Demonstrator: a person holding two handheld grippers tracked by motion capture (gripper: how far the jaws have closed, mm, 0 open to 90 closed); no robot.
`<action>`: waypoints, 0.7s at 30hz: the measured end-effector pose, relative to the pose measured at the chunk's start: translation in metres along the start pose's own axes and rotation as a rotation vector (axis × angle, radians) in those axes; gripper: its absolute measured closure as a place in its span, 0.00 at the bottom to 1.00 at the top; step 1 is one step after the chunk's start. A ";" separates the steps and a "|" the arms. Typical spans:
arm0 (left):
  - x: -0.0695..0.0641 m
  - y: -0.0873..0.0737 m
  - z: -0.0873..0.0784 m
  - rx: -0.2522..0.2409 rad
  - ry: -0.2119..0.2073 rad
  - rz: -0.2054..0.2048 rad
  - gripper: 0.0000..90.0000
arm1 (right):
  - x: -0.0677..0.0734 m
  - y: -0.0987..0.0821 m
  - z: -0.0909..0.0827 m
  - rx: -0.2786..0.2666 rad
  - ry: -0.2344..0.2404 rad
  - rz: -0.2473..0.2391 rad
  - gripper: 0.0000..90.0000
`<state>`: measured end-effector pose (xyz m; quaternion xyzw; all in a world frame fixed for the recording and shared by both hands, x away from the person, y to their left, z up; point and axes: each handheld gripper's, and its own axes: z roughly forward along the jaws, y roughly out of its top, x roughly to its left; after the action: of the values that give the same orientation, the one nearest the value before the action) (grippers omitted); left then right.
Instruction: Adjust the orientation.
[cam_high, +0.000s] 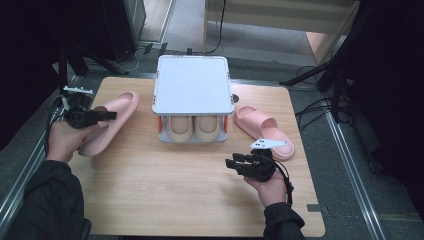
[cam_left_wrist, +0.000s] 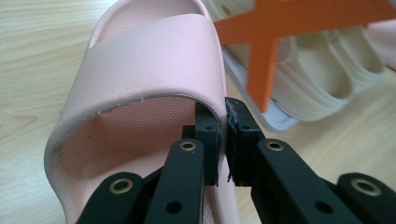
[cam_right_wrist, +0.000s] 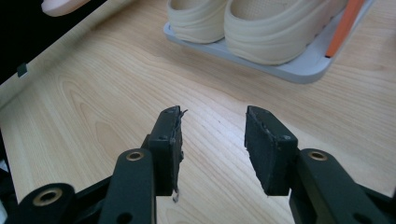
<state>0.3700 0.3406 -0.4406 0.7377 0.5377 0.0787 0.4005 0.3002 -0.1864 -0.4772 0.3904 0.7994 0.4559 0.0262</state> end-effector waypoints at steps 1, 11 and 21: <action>-0.005 -0.002 -0.003 0.003 0.002 0.006 0.94 | 0.000 0.001 0.002 -0.001 0.004 -0.006 0.63; -0.038 -0.023 -0.020 0.016 -0.018 0.029 0.94 | 0.004 0.016 0.018 0.022 0.044 -0.042 0.63; -0.073 -0.047 -0.030 0.042 -0.066 0.063 0.93 | 0.004 0.028 0.028 0.027 0.069 -0.056 0.63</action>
<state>0.2893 0.2976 -0.4296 0.7648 0.5022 0.0556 0.3997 0.3253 -0.1561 -0.4718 0.3523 0.8166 0.4571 0.0062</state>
